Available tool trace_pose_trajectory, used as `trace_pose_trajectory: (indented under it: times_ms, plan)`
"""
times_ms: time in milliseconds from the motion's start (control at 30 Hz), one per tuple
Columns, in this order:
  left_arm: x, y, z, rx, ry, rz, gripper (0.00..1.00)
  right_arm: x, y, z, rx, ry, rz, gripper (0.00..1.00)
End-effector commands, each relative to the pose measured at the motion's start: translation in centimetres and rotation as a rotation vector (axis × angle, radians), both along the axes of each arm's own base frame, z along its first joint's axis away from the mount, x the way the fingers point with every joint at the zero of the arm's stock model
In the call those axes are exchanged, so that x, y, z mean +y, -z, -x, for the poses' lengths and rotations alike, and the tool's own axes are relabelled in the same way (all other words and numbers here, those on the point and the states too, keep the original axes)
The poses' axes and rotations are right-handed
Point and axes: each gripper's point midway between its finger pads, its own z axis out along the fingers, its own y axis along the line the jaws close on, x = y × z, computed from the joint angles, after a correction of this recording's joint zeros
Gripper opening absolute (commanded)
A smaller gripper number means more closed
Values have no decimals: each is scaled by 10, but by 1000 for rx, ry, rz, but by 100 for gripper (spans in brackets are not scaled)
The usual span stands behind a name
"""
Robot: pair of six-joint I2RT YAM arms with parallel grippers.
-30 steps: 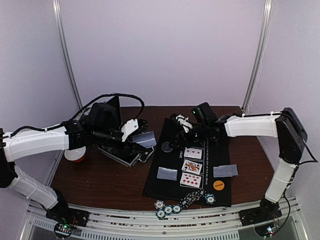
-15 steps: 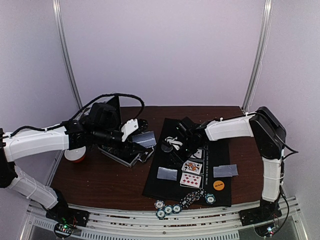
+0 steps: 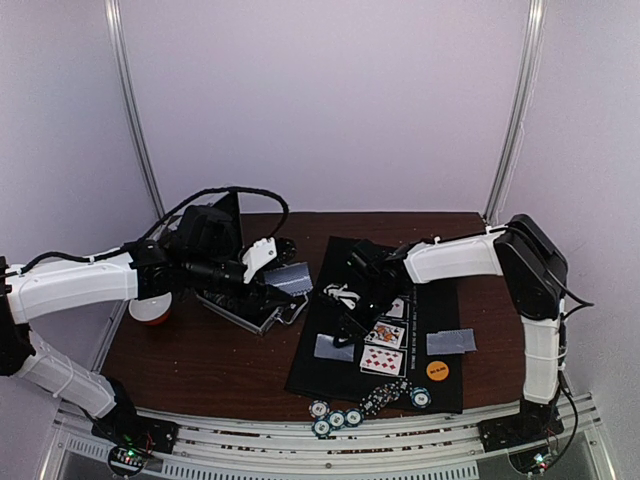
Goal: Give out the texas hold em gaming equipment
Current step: Pick up the poker card from the poker table mat.
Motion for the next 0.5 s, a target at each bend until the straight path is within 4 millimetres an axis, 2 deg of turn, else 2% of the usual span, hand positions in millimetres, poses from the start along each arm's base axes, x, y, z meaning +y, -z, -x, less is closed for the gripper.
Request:
trace_pose_trajectory:
  times_ms: [0, 133, 233, 367, 467]
  plan:
    - [-1, -23, -2, -52, 0, 58, 41, -5, 11, 13, 33, -26, 61, 30]
    - [-1, -22, -3, -49, 0, 56, 41, -5, 7, 7, 5, -22, 66, 10]
    - [-1, -22, -3, -49, -1, 55, 41, 0, -10, 1, -35, -31, 43, 0]
    - [-1, -22, -3, -48, 2, 56, 41, 6, -54, -12, -133, -53, -8, 0]
    - [-1, -22, -3, -49, 1, 57, 41, -6, -96, -41, -275, -27, -16, 0]
